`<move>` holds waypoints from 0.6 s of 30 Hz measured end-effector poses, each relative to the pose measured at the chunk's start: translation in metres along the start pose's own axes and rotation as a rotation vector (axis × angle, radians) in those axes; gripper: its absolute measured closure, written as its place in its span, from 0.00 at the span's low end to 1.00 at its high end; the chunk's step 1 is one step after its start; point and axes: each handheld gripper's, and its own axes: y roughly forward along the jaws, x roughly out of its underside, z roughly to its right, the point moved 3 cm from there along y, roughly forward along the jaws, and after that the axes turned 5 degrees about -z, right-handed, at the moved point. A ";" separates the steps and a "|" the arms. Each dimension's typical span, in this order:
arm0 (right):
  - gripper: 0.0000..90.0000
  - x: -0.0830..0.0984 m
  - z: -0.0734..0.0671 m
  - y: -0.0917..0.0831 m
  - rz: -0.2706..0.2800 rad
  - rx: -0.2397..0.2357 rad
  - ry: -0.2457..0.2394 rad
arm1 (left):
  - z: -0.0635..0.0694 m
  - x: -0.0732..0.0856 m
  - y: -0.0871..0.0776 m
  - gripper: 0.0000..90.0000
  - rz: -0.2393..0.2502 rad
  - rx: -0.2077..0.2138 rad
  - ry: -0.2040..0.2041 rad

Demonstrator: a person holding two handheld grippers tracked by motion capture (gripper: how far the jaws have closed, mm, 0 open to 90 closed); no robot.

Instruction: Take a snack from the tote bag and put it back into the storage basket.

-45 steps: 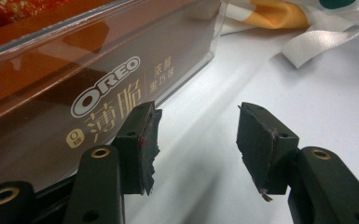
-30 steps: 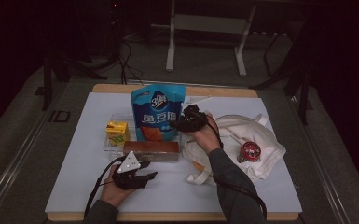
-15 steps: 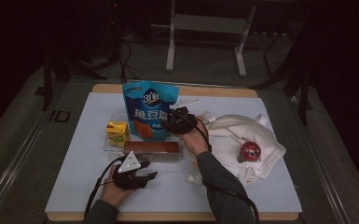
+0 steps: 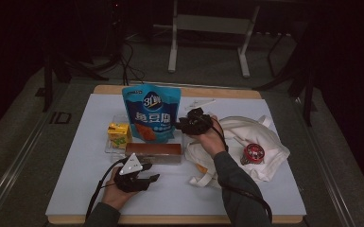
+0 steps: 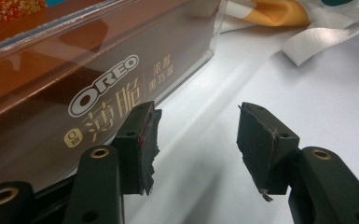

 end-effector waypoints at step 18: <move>0.99 -0.016 -0.023 0.035 -0.094 0.095 0.016 | 0.000 0.000 0.000 0.53 0.000 0.003 0.000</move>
